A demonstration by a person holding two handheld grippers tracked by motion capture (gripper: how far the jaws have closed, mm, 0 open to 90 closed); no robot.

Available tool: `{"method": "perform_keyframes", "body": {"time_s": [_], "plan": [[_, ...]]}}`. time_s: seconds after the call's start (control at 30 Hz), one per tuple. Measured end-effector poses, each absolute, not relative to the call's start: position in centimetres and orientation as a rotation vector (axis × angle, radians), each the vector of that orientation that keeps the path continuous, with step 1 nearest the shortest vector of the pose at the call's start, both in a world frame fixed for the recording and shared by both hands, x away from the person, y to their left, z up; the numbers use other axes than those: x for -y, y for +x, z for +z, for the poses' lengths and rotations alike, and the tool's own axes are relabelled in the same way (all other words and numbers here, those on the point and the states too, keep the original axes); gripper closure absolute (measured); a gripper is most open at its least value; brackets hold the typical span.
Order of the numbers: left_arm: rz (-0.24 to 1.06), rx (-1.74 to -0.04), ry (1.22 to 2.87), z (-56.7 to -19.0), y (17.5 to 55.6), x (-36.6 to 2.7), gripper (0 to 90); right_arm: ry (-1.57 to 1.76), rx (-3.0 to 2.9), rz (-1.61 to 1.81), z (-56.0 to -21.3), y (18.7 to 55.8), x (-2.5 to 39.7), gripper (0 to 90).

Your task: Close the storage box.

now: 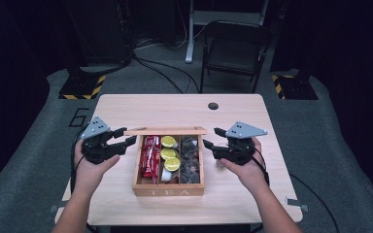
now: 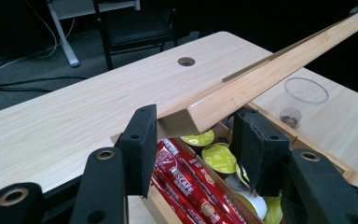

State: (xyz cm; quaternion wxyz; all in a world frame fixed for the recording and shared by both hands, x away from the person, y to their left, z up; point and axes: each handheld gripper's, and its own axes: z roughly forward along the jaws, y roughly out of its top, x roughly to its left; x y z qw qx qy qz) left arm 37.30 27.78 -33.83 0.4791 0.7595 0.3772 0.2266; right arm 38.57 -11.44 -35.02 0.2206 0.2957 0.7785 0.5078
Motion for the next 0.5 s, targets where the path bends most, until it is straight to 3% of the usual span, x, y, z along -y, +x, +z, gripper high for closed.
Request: {"method": "perform_keyframes", "body": {"time_s": [0.5], "plan": [[0.563, -0.878, 1.923, -34.4, 36.6, -27.6, 49.4, 0.762, -2.213, 1.42, -34.8, 38.3, 10.1, 53.2]]}}
